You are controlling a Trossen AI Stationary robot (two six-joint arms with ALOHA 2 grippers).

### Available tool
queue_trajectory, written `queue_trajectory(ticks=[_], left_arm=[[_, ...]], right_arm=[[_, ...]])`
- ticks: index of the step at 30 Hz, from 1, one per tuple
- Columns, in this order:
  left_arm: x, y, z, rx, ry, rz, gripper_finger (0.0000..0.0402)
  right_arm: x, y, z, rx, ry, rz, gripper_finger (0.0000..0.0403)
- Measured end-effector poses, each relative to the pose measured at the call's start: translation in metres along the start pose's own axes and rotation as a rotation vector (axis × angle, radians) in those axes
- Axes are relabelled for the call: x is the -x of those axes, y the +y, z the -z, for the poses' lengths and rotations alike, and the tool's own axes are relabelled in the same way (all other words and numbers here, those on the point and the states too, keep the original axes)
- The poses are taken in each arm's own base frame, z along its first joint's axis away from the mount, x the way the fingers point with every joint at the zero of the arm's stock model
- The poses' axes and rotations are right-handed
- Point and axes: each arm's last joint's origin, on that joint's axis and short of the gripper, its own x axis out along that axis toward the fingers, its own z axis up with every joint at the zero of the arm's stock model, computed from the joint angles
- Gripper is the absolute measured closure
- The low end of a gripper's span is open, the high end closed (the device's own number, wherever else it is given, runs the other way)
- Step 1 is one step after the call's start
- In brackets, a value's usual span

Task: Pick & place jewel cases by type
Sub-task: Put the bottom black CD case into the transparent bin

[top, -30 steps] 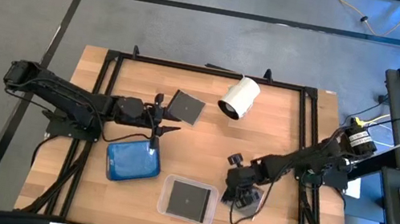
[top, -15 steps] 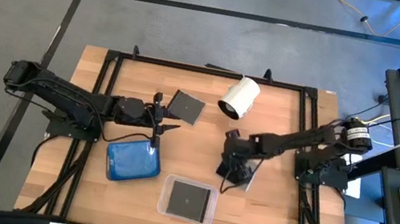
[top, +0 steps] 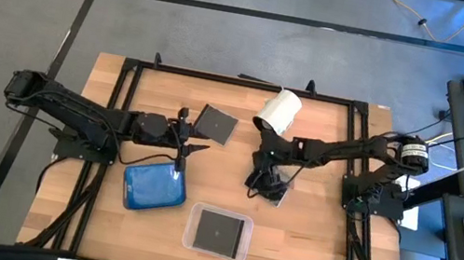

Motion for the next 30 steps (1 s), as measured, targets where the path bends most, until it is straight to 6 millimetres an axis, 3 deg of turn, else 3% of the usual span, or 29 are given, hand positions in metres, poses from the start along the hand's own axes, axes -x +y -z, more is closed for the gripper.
queue_trajectory(ticks=[7, 15, 21, 26, 30], left_arm=[[-0.017, 0.010, 0.000, 0.059, -0.006, 0.028, 0.0292], [-0.074, 0.012, -0.003, 0.019, 0.060, 0.185, 0.0311], [-0.121, 0.005, 0.007, -0.065, 0.137, 0.203, 0.0319], [-0.145, 0.001, 0.012, -0.095, 0.187, 0.245, 0.0318], [-0.155, 0.000, 0.013, -0.103, 0.192, 0.248, 0.0316]], right_arm=[[0.035, 0.005, -0.011, -0.123, -0.133, -0.195, 0.0311], [0.070, 0.027, -0.019, -0.197, -0.108, -0.191, 0.0311], [0.082, 0.041, -0.008, -0.299, 0.054, -0.219, 0.0312], [0.092, 0.052, 0.009, -0.391, 0.062, -0.201, 0.0311], [0.102, 0.062, 0.032, -0.458, 0.039, -0.070, 0.0312]])
